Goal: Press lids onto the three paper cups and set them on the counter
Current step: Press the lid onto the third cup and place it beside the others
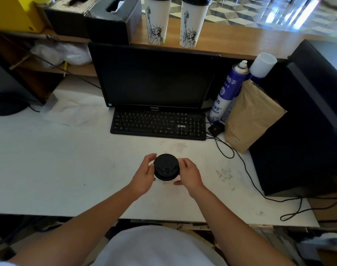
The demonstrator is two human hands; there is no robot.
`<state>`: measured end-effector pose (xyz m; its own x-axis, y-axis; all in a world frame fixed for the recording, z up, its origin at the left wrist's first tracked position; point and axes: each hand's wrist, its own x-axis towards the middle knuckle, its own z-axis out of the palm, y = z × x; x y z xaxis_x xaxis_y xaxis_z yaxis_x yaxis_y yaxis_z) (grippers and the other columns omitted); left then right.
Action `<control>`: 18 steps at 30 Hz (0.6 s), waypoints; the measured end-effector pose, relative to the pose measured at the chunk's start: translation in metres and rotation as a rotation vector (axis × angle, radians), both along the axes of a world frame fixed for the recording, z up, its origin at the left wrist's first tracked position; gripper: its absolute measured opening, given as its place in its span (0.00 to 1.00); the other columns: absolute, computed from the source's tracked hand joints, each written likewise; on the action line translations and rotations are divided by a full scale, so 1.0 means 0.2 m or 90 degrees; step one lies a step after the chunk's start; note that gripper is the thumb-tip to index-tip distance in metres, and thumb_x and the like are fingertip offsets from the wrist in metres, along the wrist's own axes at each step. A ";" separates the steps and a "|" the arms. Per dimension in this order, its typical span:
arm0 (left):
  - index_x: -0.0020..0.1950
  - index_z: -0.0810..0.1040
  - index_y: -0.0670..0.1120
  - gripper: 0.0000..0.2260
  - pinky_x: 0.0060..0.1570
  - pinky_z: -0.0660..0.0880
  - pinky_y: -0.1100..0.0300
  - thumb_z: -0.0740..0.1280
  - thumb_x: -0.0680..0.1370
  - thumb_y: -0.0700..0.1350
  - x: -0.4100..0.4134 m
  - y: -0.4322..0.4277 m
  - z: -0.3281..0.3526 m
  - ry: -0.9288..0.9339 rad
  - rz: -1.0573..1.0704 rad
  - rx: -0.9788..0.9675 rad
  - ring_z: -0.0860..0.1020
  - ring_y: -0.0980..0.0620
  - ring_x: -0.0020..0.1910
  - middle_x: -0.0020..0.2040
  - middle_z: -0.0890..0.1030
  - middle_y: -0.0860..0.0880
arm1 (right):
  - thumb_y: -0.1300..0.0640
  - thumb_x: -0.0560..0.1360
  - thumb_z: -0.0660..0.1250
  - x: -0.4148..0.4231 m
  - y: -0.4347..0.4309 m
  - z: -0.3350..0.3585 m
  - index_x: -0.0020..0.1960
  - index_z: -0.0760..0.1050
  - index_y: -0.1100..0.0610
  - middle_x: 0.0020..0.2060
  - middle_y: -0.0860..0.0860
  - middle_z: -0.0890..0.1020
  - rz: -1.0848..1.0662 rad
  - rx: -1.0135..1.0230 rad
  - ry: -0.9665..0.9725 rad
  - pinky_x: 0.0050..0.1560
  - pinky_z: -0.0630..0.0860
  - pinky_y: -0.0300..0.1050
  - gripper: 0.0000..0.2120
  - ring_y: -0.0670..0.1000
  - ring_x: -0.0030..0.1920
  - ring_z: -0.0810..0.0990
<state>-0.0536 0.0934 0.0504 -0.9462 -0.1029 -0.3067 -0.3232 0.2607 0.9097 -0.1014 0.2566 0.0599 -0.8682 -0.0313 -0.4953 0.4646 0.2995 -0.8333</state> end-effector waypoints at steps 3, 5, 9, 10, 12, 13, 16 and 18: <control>0.75 0.65 0.51 0.20 0.68 0.72 0.45 0.57 0.83 0.38 -0.03 -0.03 0.01 0.020 0.008 -0.003 0.72 0.49 0.68 0.73 0.69 0.51 | 0.55 0.84 0.61 0.01 0.02 0.01 0.53 0.78 0.58 0.53 0.56 0.82 -0.079 -0.121 -0.056 0.39 0.83 0.48 0.09 0.57 0.52 0.83; 0.73 0.68 0.52 0.23 0.67 0.73 0.47 0.62 0.81 0.35 -0.04 -0.05 0.03 0.025 0.015 0.000 0.72 0.49 0.67 0.71 0.72 0.52 | 0.59 0.84 0.61 0.02 0.05 0.01 0.53 0.79 0.61 0.55 0.58 0.83 -0.126 -0.192 -0.066 0.46 0.83 0.49 0.09 0.59 0.53 0.84; 0.65 0.74 0.55 0.21 0.52 0.79 0.53 0.64 0.78 0.33 -0.05 -0.07 0.04 0.006 0.053 0.061 0.78 0.49 0.57 0.59 0.79 0.49 | 0.65 0.83 0.61 0.07 0.07 0.00 0.59 0.78 0.67 0.58 0.62 0.82 -0.175 -0.278 -0.090 0.62 0.79 0.52 0.10 0.61 0.61 0.82; 0.63 0.75 0.55 0.19 0.47 0.80 0.55 0.63 0.79 0.35 -0.06 -0.06 0.04 -0.004 0.070 0.086 0.79 0.48 0.55 0.57 0.79 0.48 | 0.65 0.83 0.61 0.07 0.07 0.00 0.59 0.78 0.68 0.59 0.63 0.82 -0.172 -0.287 -0.090 0.63 0.78 0.52 0.10 0.61 0.61 0.81; 0.59 0.76 0.55 0.12 0.43 0.80 0.57 0.62 0.81 0.39 -0.06 -0.05 0.03 -0.011 0.107 0.105 0.80 0.48 0.52 0.52 0.79 0.46 | 0.66 0.83 0.60 0.09 0.06 0.00 0.59 0.79 0.68 0.58 0.63 0.83 -0.165 -0.299 -0.083 0.62 0.79 0.50 0.11 0.60 0.61 0.82; 0.57 0.77 0.54 0.09 0.43 0.81 0.57 0.62 0.82 0.42 -0.06 -0.04 0.02 -0.012 0.127 0.112 0.80 0.47 0.52 0.51 0.79 0.46 | 0.65 0.83 0.60 0.10 0.05 0.00 0.58 0.80 0.66 0.58 0.62 0.84 -0.160 -0.300 -0.079 0.61 0.79 0.48 0.11 0.59 0.61 0.82; 0.55 0.78 0.50 0.06 0.45 0.82 0.53 0.61 0.83 0.47 -0.05 -0.01 -0.01 -0.027 0.170 0.121 0.80 0.46 0.54 0.52 0.79 0.45 | 0.62 0.84 0.60 0.11 0.02 0.00 0.55 0.81 0.63 0.55 0.58 0.84 -0.144 -0.293 -0.083 0.59 0.79 0.46 0.11 0.56 0.59 0.82; 0.54 0.78 0.49 0.08 0.46 0.83 0.50 0.61 0.83 0.48 -0.04 0.00 -0.03 -0.038 0.188 0.129 0.80 0.45 0.54 0.52 0.80 0.44 | 0.59 0.84 0.60 0.12 0.00 -0.01 0.55 0.81 0.62 0.54 0.57 0.84 -0.139 -0.289 -0.093 0.59 0.79 0.47 0.12 0.55 0.58 0.82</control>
<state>-0.0620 0.0939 0.0448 -0.8648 -0.3000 -0.4026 -0.4118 -0.0349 0.9106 -0.0771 0.2576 0.0574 -0.8017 -0.0968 -0.5899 0.5965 -0.1943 -0.7788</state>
